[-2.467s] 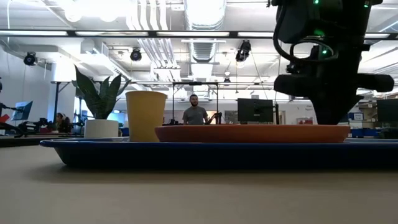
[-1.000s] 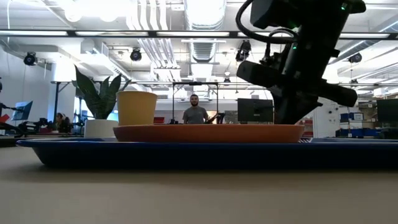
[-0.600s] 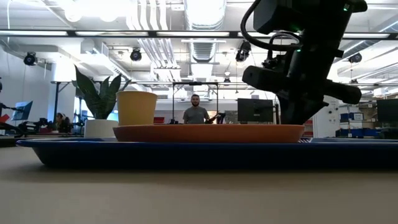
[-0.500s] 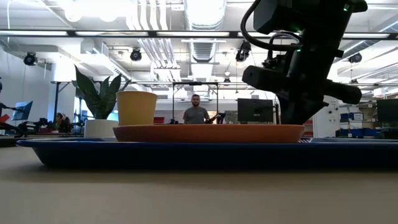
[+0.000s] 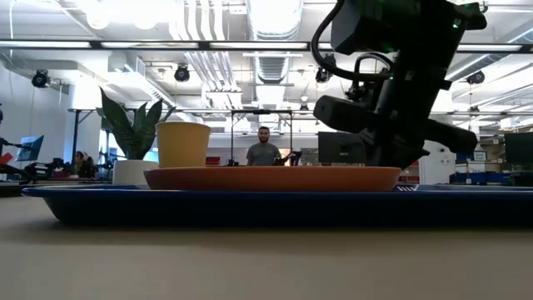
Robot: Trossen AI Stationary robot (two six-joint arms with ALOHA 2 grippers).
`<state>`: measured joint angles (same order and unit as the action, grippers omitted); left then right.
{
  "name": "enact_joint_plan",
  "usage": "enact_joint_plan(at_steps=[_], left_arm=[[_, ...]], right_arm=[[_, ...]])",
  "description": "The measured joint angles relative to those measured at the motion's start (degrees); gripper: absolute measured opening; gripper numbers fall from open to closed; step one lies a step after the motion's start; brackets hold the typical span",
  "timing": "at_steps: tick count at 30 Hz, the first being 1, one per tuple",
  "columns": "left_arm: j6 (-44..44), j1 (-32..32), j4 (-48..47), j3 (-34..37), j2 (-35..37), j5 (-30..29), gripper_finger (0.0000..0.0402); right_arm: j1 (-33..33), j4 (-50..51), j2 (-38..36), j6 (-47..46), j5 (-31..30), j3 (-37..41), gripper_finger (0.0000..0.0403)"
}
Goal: Pick and place plate/cup/fork/spoon on tray
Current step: Adjust the pink plate, then adjust the blue spoon
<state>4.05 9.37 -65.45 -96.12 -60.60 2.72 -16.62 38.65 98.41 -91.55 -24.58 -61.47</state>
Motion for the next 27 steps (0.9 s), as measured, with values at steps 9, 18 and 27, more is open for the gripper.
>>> enact_joint_plan(at_steps=[9, 18, 27], left_arm=[[0.0, 0.0, 0.0, 0.0, -0.1, 0.0, 0.0194], [0.0, 0.0, 0.0, 0.0, -0.1, 0.0, 0.0194], [0.0, 0.0, -0.2, 0.0, -0.1, 0.0, 0.0194]], right_arm=[[0.0, -0.5, -0.3, -2.8, -2.6, 0.0, 0.0008], [1.5, 4.3, -0.3, -0.3, -2.6, 0.0, 0.0008], [5.2, -0.9, -0.3, 6.6, -2.5, 0.0, 0.0008]])
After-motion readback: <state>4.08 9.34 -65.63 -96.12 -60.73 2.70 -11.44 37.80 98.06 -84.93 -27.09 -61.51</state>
